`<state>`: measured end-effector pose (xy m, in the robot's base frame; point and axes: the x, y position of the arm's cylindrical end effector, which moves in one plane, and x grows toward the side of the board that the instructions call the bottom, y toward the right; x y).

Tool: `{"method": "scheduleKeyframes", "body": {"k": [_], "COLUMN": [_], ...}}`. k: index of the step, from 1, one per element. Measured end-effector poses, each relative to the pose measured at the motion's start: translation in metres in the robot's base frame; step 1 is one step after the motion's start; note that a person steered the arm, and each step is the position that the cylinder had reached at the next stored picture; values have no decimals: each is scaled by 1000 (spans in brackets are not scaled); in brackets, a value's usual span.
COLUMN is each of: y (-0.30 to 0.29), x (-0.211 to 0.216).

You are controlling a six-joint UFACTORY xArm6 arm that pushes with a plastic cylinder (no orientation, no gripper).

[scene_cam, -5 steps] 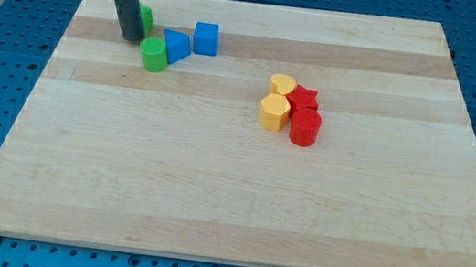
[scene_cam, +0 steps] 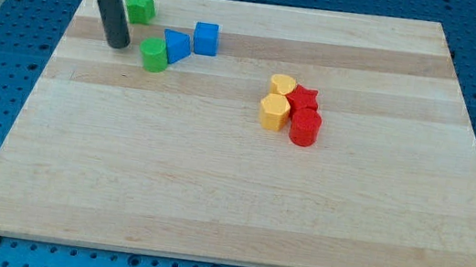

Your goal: Nudge the green circle and the blue triangle to the left of the blue cube

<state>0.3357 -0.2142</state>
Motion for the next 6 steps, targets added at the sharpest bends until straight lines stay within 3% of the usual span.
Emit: {"method": "scheduleKeyframes", "body": {"k": [2,3,6], "y": [39,74,81], "x": [36,39,20]}}
